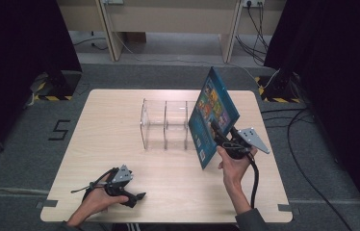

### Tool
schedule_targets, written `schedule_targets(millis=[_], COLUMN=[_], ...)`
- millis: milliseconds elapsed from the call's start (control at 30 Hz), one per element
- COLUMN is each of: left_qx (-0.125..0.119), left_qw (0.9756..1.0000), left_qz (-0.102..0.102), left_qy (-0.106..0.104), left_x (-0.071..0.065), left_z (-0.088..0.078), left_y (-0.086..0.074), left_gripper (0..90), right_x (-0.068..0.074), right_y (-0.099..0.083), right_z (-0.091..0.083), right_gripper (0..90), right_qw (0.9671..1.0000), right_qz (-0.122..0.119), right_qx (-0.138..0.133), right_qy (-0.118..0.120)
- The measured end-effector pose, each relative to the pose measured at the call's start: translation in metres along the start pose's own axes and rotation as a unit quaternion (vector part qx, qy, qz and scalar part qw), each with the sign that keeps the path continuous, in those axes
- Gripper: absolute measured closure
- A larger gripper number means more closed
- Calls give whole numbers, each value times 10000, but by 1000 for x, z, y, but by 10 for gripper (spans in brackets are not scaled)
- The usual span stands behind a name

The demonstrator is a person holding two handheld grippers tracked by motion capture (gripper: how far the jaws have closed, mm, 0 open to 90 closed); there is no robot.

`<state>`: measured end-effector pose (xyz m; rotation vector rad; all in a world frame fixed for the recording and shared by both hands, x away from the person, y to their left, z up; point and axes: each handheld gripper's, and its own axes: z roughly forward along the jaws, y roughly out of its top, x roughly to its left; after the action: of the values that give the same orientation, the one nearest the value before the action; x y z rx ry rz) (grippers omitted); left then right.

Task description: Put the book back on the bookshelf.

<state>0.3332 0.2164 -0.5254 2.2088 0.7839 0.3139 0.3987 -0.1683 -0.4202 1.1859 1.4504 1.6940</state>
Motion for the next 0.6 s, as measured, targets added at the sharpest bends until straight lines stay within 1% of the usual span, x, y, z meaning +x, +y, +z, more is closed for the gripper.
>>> schedule_targets(millis=[200, 267, 333, 500, 600], left_qx=[1, 6, 5, 6, 5], left_qw=[10000, 10000, 10000, 10000, 10000], left_qz=[11, 16, 17, 24, 23], left_qy=[-12, -15, -14, -18, -20], left_x=[0, 0, 0, 0, 0], left_z=[0, 0, 0, 0, 0], left_y=[0, 0, 0, 0, 0], left_gripper=[0, 0, 0, 0, 0], right_x=[-1, 1, 3, 6, 5], right_y=[1, 1, 2, 0, -2], right_z=[-3, -5, -6, -8, -10], right_gripper=[507, 490, 487, 465, 448], right_qw=[10000, 9999, 9999, 9996, 9994], right_qz=[-40, 13, 16, -198, -217], right_qx=[53, 23, 55, 142, 188], right_qy=[59, 99, 139, 172, 171])
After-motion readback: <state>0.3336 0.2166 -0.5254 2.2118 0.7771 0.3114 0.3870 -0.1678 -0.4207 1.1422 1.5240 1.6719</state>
